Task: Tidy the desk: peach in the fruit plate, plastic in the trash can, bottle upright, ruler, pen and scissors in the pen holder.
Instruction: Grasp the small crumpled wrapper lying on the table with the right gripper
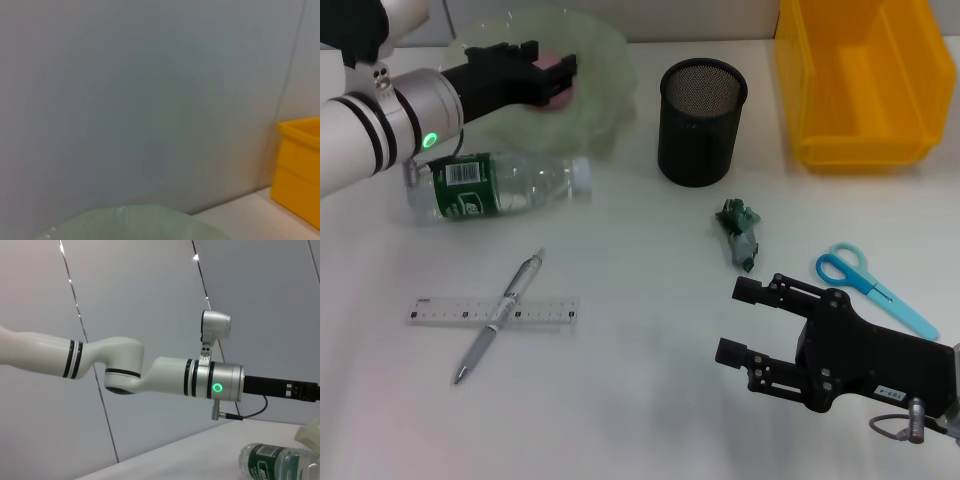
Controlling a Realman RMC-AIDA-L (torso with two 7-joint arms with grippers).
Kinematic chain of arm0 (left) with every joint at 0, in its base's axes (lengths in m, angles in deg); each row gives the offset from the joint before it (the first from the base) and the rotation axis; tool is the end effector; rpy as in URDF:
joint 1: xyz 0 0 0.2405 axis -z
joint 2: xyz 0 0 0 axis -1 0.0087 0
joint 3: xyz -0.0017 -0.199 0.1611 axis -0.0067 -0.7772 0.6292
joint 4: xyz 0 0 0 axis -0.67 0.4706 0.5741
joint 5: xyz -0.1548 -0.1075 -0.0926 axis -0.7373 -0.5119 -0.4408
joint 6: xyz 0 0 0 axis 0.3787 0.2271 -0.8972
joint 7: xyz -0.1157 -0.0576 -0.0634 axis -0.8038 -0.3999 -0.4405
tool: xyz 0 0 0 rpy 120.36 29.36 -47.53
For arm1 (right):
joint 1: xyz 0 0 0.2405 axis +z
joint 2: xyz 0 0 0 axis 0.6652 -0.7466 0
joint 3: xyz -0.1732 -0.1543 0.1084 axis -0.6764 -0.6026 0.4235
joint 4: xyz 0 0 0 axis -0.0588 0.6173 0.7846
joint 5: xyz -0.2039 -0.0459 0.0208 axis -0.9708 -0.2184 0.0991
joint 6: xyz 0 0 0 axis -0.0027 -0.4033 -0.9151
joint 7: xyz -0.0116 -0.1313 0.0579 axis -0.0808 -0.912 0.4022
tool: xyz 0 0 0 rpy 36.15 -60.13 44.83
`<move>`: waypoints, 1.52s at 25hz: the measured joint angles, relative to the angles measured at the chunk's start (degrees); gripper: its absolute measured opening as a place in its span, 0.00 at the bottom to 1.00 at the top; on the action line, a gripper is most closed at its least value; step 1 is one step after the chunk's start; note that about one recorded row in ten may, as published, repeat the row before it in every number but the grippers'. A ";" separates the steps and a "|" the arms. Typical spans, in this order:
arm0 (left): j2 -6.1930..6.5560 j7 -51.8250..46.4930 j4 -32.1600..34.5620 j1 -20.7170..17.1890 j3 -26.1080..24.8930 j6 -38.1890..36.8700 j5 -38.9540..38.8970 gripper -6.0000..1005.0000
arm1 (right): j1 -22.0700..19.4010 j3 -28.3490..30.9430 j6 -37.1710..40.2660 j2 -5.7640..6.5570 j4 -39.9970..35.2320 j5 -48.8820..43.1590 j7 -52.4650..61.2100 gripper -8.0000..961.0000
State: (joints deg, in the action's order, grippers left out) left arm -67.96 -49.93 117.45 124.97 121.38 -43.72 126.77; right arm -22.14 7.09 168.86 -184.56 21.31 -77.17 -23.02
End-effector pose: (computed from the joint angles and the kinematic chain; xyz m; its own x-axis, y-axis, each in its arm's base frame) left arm -0.2322 0.4294 -0.0298 0.7550 0.3360 0.5631 0.6410 -0.5596 -0.5254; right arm 0.2826 0.2229 -0.0586 0.6326 -0.2091 -0.7457 -0.3962 -0.9147 -0.0795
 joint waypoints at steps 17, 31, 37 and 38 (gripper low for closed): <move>3.05 4.84 9.39 -12.11 -1.15 -55.57 4.41 0.59 | -1.22 0.99 -2.28 0.26 0.65 -0.02 0.59 0.76; 1.48 8.91 10.11 -16.07 -7.24 -59.76 15.23 0.59 | -0.74 4.08 -2.27 0.53 -4.02 -0.03 9.78 0.76; 1.09 8.96 9.68 -15.82 -6.94 -58.26 15.54 0.59 | 1.46 4.08 -6.98 0.55 -15.46 -1.53 33.50 0.76; 1.03 8.97 9.66 -15.80 -6.86 -58.02 15.54 0.59 | 2.07 3.94 -8.02 0.58 -18.48 -3.37 37.89 0.76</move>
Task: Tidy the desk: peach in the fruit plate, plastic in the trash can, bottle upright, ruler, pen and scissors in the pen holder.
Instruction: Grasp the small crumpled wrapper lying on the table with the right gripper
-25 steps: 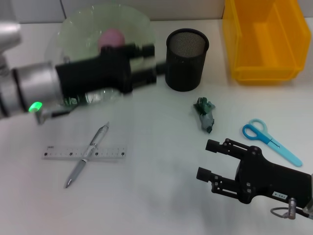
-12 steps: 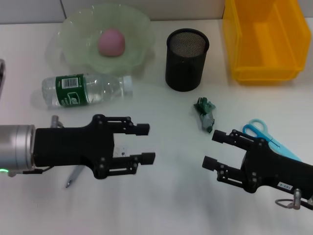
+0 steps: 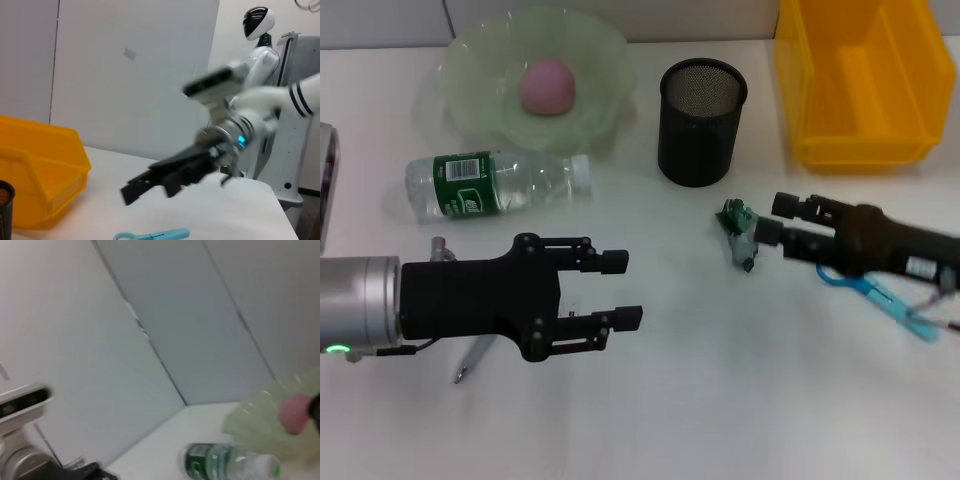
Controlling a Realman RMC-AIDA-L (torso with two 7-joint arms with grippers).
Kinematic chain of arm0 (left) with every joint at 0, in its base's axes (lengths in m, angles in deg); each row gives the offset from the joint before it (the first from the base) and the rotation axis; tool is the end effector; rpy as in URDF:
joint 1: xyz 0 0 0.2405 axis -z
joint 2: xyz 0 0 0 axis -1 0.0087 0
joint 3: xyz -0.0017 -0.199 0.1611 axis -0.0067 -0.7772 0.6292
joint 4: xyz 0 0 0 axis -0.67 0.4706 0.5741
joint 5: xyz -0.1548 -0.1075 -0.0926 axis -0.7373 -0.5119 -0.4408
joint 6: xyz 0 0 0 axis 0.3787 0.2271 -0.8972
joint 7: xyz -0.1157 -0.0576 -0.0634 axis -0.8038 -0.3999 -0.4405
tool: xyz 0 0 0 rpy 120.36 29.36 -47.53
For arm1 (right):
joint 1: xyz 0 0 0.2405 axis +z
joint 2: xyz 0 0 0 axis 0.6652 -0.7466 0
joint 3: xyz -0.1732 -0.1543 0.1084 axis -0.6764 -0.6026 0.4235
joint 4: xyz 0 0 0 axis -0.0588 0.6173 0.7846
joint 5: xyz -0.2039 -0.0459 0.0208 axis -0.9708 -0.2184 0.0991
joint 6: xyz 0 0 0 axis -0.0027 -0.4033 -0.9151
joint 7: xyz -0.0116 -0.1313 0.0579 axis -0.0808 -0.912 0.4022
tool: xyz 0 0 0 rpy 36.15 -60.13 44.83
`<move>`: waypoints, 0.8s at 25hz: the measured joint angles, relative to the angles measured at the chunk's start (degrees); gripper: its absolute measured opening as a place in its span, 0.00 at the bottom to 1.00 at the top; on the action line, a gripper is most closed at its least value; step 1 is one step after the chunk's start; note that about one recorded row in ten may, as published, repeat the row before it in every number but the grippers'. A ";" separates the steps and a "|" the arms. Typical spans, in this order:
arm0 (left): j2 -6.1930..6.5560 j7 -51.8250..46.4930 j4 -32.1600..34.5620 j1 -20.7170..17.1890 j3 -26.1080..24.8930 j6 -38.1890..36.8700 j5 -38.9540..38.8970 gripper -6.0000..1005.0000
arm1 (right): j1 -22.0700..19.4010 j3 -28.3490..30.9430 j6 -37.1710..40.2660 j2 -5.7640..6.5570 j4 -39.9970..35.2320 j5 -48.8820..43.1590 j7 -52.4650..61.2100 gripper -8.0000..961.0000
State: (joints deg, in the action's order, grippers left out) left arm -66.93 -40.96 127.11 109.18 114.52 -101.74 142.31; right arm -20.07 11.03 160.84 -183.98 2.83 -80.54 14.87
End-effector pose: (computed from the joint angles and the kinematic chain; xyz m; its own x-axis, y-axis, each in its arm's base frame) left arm -0.2419 0.2755 -0.0198 0.8202 0.1784 0.5435 0.2199 -0.9754 -0.0118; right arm 0.2795 0.2913 -0.0136 0.5252 -0.5052 -0.6848 -0.6627 -0.7476 0.0433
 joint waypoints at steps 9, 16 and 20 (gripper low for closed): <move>-0.52 0.01 -0.23 0.33 0.19 1.60 2.84 0.59 | 10.88 -0.17 -0.90 0.09 -22.59 -31.28 39.68 0.76; -0.54 0.01 -0.44 -0.08 0.40 2.22 3.01 0.59 | 21.59 -0.39 -0.36 1.59 -23.89 -44.70 55.16 0.76; -0.54 0.01 -0.46 -0.09 0.42 2.22 3.01 0.59 | 24.06 -2.14 -0.91 1.51 -23.84 -48.32 58.33 0.76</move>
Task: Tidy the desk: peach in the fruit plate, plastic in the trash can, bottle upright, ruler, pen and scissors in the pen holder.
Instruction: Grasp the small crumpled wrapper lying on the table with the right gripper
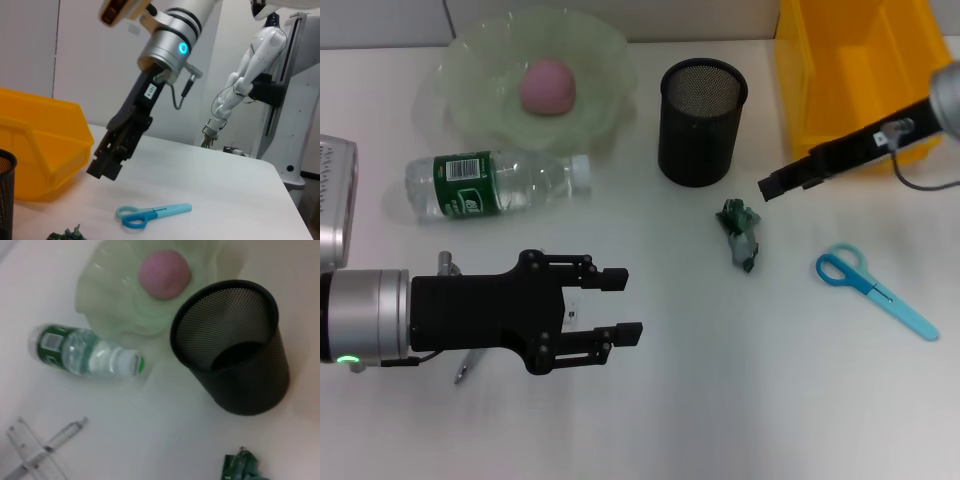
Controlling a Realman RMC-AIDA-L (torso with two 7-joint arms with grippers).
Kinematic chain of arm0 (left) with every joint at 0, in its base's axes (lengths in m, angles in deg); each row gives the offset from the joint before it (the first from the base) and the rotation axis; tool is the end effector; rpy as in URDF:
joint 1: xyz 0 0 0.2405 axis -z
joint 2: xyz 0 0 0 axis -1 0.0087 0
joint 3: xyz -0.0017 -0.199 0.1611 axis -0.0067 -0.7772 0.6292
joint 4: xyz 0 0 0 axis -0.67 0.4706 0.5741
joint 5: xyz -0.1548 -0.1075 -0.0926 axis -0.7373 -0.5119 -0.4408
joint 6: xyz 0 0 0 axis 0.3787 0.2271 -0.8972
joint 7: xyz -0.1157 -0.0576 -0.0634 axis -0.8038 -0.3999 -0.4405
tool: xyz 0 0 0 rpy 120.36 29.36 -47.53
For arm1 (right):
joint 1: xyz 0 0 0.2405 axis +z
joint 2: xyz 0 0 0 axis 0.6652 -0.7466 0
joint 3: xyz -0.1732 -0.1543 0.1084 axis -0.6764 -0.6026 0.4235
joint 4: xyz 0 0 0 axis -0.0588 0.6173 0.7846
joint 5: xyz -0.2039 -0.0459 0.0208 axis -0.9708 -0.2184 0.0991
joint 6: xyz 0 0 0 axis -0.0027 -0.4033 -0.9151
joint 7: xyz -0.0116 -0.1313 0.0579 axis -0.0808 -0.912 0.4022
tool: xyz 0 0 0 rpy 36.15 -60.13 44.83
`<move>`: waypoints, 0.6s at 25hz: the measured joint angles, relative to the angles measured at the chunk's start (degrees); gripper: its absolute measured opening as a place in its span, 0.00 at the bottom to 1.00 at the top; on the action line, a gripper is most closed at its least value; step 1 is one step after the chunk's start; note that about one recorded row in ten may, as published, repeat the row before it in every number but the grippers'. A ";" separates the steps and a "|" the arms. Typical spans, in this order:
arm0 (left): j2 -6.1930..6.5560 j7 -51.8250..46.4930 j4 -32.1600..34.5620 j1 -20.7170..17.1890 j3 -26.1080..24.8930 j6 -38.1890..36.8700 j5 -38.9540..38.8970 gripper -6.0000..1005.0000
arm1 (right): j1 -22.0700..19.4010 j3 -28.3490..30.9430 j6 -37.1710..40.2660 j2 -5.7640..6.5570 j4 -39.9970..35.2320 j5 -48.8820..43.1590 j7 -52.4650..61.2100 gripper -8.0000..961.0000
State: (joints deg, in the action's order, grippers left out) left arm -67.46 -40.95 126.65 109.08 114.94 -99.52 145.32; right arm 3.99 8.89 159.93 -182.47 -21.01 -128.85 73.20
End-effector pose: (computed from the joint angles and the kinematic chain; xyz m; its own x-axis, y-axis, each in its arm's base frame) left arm -0.2489 0.2739 -0.0295 0.8455 0.2000 0.4951 0.2374 -0.9713 -0.0130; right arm 0.1955 0.3976 0.0230 0.5490 -0.8315 -0.0850 -0.8205 -0.5168 -0.2446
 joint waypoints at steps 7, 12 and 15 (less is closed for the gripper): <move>-0.08 0.00 -0.46 0.28 0.01 0.00 -0.01 0.59 | 1.38 -4.90 -5.01 -0.76 2.80 -1.17 2.64 0.76; -0.09 0.00 -0.66 0.58 0.01 0.30 -0.01 0.59 | 1.83 -5.41 -8.91 -1.31 7.22 -1.25 2.70 0.76; -0.09 0.00 -0.72 0.71 0.01 0.51 -0.01 0.59 | 1.81 -5.45 -9.86 -1.46 8.04 -1.25 2.53 0.76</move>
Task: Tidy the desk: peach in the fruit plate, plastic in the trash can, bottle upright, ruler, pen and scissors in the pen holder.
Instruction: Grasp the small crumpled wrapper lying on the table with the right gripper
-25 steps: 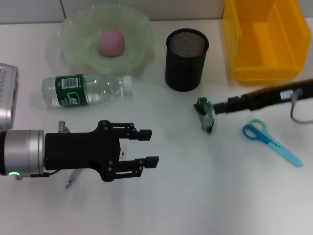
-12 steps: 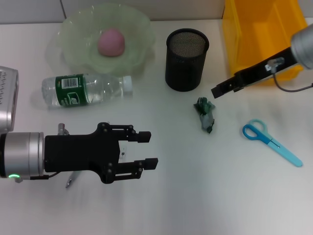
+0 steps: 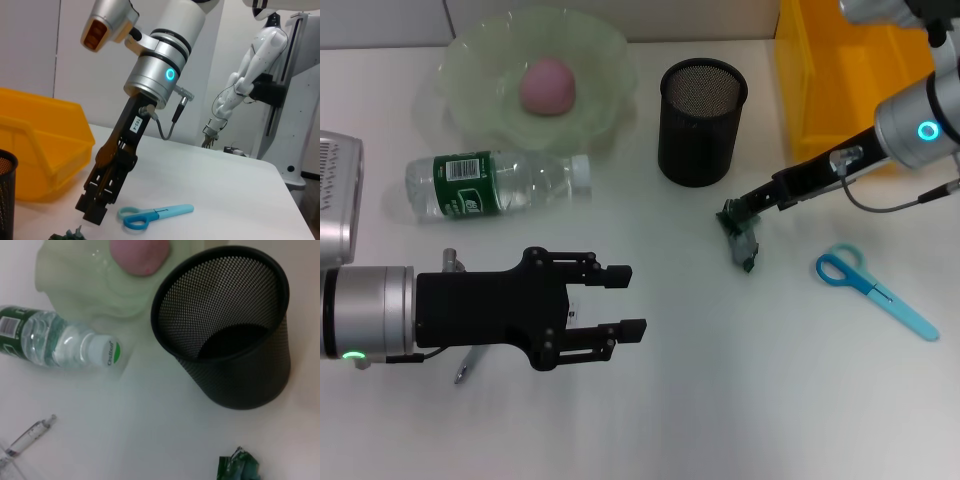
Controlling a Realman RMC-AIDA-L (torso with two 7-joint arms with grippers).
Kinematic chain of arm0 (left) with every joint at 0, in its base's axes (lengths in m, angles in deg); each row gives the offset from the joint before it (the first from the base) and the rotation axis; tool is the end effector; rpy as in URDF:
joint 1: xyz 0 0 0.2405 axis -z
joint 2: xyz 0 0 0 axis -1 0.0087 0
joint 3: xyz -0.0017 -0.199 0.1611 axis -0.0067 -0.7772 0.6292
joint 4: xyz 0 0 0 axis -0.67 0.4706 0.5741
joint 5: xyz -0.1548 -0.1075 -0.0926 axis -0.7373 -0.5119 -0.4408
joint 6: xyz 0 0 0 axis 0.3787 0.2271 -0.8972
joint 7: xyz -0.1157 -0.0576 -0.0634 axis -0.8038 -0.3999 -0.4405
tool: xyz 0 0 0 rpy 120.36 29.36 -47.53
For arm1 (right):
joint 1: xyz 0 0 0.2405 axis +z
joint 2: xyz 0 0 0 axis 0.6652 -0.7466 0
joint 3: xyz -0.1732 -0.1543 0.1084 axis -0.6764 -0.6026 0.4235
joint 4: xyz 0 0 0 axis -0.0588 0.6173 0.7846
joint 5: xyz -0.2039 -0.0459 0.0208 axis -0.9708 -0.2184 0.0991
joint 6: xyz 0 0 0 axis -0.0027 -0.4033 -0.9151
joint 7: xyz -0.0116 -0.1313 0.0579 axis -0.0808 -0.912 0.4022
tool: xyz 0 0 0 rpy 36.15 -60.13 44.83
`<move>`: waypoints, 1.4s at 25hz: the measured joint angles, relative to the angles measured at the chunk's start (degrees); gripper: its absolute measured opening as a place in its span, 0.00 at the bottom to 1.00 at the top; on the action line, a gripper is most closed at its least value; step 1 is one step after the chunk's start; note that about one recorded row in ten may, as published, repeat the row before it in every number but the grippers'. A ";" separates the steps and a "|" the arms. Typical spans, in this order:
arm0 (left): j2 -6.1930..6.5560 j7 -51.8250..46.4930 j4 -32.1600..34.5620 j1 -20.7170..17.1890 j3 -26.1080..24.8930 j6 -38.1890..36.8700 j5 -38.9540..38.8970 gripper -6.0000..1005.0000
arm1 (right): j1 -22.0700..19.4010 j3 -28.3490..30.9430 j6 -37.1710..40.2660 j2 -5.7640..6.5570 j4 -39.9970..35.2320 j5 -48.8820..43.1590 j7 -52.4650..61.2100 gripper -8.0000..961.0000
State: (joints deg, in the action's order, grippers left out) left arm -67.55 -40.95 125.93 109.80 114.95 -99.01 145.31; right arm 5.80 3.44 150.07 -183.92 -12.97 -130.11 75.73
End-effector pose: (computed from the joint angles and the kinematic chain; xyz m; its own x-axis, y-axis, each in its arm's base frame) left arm -0.2472 0.2766 -0.0316 0.8452 0.2020 0.4948 0.2391 -0.9709 -0.0121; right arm 0.2012 0.4031 -0.0167 0.5208 -0.8517 -0.0581 -0.8250 -0.4846 -0.2906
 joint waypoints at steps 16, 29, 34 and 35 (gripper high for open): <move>-0.09 0.00 -0.08 0.28 1.13 1.47 -0.04 0.59 | 1.93 -1.69 -6.26 -0.29 6.41 0.44 -0.37 0.76; -0.09 2.34 -0.78 0.30 1.14 1.45 -0.39 0.59 | 2.16 -3.06 -7.17 -0.38 7.03 0.45 -0.44 0.74; -0.08 2.40 -0.80 0.51 1.14 1.44 -0.39 0.59 | 2.16 -3.74 -7.18 -0.37 7.03 0.45 -0.44 0.61; -0.08 2.40 -0.83 0.57 1.14 1.44 -0.39 0.59 | 2.16 -3.74 -7.18 -0.37 7.03 0.45 -0.44 0.56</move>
State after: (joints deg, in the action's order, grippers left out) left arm -67.64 -38.55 125.09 110.37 116.08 -97.57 144.92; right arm 7.96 -0.30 142.90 -184.30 -5.93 -129.66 75.29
